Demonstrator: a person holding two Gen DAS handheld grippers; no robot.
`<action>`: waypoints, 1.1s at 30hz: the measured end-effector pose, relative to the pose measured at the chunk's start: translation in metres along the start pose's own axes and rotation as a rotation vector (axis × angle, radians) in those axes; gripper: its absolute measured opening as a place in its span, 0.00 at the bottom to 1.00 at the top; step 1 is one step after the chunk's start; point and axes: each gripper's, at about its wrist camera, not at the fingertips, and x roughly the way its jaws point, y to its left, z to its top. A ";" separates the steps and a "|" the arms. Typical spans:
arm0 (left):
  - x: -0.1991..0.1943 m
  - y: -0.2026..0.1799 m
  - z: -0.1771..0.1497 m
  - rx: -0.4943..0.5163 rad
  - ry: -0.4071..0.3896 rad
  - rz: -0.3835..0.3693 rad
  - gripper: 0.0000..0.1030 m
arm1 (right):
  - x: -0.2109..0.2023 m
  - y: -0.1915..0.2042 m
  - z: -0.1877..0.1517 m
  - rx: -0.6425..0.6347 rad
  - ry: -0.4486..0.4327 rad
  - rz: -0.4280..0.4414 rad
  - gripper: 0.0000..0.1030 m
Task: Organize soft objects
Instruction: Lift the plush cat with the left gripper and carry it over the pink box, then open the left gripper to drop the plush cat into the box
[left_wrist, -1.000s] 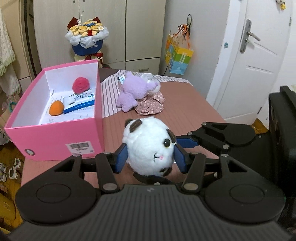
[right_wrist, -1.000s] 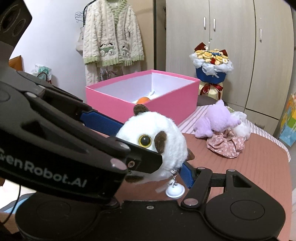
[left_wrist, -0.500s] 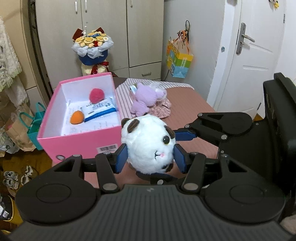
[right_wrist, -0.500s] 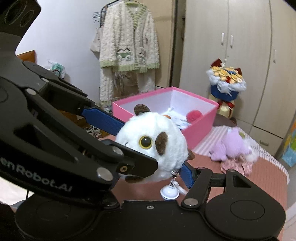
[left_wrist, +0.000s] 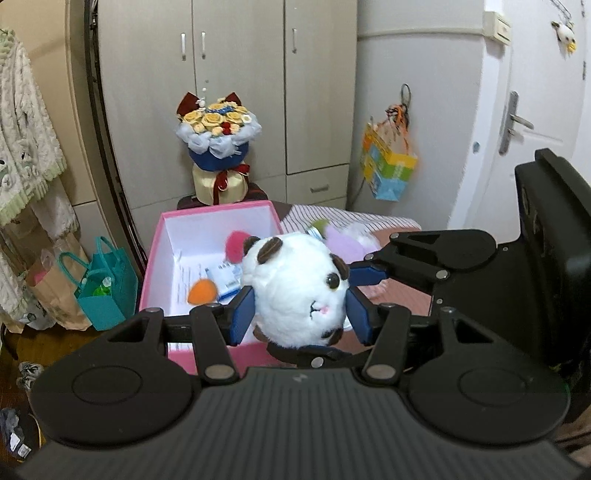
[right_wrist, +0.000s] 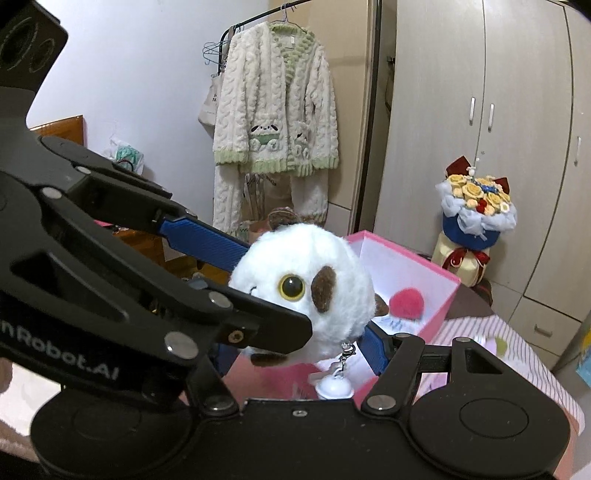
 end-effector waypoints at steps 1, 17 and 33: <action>0.006 0.006 0.004 -0.008 -0.002 -0.003 0.51 | 0.007 -0.004 0.004 0.009 0.001 0.004 0.69; 0.126 0.097 0.024 -0.196 0.072 -0.065 0.51 | 0.131 -0.064 0.025 0.095 0.131 0.049 0.69; 0.200 0.131 0.024 -0.343 0.103 -0.053 0.51 | 0.208 -0.099 0.029 0.027 0.258 0.014 0.71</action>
